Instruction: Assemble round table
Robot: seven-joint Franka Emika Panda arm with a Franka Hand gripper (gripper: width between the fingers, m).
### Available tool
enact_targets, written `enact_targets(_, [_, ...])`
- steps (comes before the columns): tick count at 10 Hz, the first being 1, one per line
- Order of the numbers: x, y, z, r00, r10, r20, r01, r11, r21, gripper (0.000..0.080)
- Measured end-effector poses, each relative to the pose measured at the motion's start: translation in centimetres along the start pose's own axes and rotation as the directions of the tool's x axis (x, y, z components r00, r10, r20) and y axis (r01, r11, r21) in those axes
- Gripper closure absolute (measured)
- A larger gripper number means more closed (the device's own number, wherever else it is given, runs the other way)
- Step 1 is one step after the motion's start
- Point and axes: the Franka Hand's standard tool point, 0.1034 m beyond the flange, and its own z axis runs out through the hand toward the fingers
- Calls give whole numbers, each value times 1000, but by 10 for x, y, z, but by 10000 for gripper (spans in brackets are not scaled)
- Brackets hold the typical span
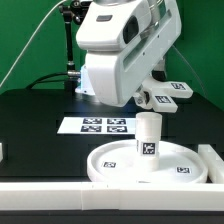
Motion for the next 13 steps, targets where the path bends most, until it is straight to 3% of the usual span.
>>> enact_targets(8, [0, 1, 19, 1000, 9, 9, -9, 1000, 12, 340])
enact_targets(13, [-2, 2, 19, 1000, 13, 8, -13, 1000, 11, 340])
